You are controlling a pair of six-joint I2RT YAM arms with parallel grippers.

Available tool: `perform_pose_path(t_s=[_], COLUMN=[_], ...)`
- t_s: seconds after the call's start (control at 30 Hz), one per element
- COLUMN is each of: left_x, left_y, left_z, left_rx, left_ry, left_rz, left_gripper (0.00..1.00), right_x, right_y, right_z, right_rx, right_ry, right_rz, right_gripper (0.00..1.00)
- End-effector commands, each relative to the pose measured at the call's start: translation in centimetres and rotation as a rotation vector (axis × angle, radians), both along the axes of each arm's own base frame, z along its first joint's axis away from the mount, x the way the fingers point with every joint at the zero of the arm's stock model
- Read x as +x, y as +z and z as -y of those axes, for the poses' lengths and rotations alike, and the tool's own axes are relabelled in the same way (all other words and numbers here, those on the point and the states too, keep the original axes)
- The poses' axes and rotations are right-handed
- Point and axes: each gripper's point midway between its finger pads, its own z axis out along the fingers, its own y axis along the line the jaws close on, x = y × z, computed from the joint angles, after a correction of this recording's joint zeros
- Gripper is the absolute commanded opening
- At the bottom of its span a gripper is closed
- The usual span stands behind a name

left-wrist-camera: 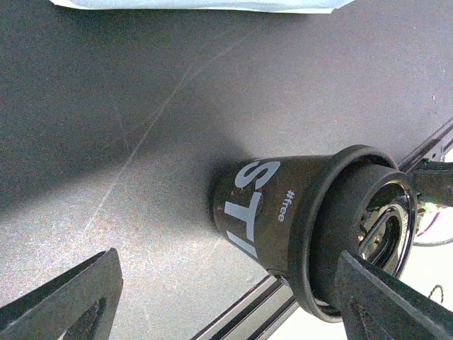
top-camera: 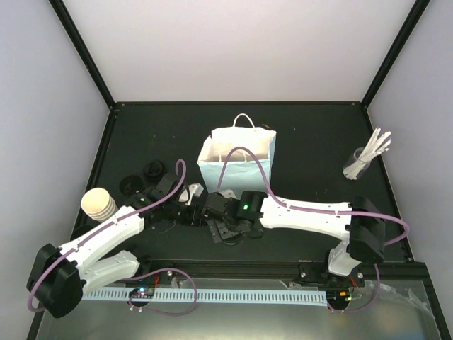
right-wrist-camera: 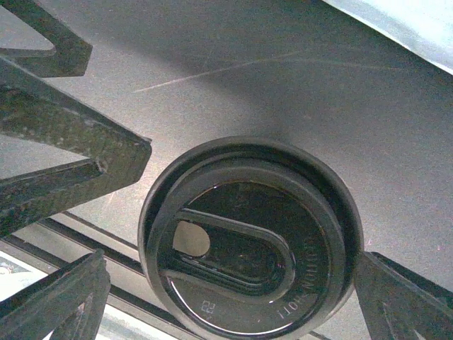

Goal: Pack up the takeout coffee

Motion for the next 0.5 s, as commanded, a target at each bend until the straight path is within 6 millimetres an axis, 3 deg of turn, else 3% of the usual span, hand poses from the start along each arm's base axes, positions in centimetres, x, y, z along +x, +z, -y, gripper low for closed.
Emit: perform_pose_path(t_s=[0.0,0.17,0.37,0.47], left_x=[0.3,0.3,-0.3,-0.9], left_y=[0.9,2.1,5.1,6.8], left_z=[0.7,1.1,1.6,2.0], left_rx=[-0.047,-0.077,-0.113,-0.123], left_ry=[-0.024,-0.056,-0.127,-0.165], left_rz=[0.026,0.065,0.212,0.329], left_gripper=[0.84,0.84,0.89,0.94], right_x=[0.1,0.2,0.5,0.8], right_y=[1.9,2.4,5.6,5.2], right_z=[-0.4,-0.2,0.3,1.5], right_rx=[0.066,0.068,0.227,0.241], right_ry=[0.004,0.009,0.032,0.039], right_rz=[0.034,0.042,0.113,0.093], right_gripper=[0.97,0.97,0.95,0.93])
